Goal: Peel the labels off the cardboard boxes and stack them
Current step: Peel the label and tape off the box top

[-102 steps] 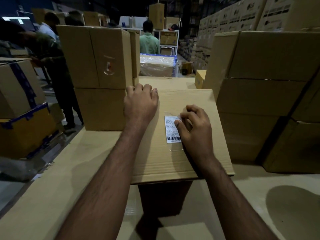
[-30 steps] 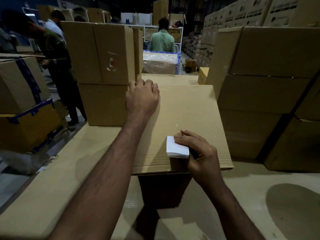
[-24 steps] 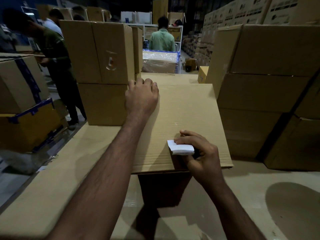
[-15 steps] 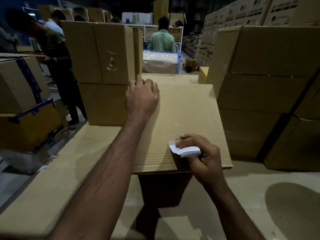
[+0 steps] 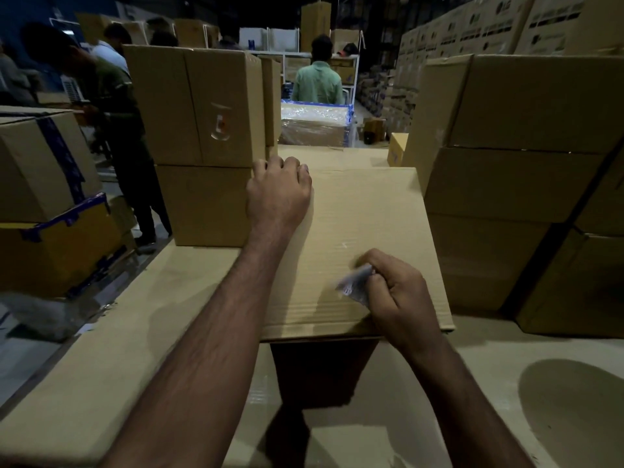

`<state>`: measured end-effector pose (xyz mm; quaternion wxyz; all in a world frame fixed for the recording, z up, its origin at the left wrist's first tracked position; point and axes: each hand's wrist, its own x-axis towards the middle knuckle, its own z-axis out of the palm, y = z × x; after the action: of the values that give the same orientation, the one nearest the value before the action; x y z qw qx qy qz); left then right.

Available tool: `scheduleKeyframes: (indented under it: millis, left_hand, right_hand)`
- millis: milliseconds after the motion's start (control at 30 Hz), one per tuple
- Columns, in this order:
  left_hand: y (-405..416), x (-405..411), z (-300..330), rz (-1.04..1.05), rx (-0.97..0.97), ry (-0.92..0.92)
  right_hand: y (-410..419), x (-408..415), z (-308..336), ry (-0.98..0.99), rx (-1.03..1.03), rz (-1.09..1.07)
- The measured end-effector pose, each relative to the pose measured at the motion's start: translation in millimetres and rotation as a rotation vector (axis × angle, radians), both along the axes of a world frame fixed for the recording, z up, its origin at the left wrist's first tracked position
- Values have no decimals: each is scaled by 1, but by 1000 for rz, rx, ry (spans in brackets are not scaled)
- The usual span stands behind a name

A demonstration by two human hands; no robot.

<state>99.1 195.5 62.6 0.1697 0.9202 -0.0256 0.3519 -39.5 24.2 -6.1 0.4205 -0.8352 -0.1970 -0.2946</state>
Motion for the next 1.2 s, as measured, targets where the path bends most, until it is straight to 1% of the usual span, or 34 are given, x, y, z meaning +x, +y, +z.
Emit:
scheduleKeyframes:
  millis: [100, 167, 233, 300, 333, 433, 467, 567, 600, 633, 700, 733, 767, 833, 867, 900, 1000, 1033, 1133, 1167, 1200]
  left_hand:
    - [0, 1, 0, -6, 10, 4]
    - [0, 4, 0, 0, 36, 25]
    - [1, 7, -1, 0, 66, 42]
    - [2, 9, -3, -6, 84, 42]
    - [2, 11, -3, -13, 85, 39]
    - [3, 14, -3, -21, 78, 36]
    - [4, 14, -3, -21, 78, 33]
    - [6, 17, -3, -22, 78, 29]
    - [6, 18, -3, -27, 78, 33]
    - [6, 19, -3, -30, 80, 39]
    - [5, 21, -2, -30, 85, 53]
    - [5, 22, -2, -28, 86, 54]
    - [5, 22, -2, -24, 85, 50]
    - [5, 22, -3, -21, 84, 41]
    - [5, 22, -3, -25, 85, 38]
    - [5, 22, -3, -30, 85, 38]
    - [4, 23, -3, -28, 85, 46]
    - [4, 24, -3, -20, 85, 44]
    - [4, 24, -4, -7, 84, 44]
    - [4, 24, -4, -11, 85, 48]
    - [3, 23, -4, -15, 84, 54]
  right_hand:
    - [0, 1, 7, 43, -162, -194]
    - [7, 2, 11, 60, -317, -310]
    - [21, 0, 8, 82, -469, -310]
    - [28, -5, 5, 110, -557, -269]
    - [25, -5, 7, 124, -560, -277]
    - [7, 7, 21, 142, -426, -352]
    - [7, 10, 24, 136, -429, -354]
    - [28, 4, 18, 91, -611, -241]
    - [28, 2, 18, 108, -623, -233]
    - [22, 5, 19, 141, -583, -249]
    - [5, 14, 25, 202, -434, -336]
    - [4, 16, 25, 206, -413, -372]
    - [9, 15, 23, 187, -449, -363]
    - [30, 8, 14, 137, -585, -286]
    - [34, 6, 12, 135, -612, -279]
    - [29, 8, 14, 146, -589, -288]
    - [7, 17, 26, 224, -419, -390]
    - [10, 15, 27, 233, -436, -381]
    - [37, 1, 20, 191, -631, -277]
    - [34, 4, 20, 192, -624, -278]
    - [24, 9, 25, 209, -561, -305]
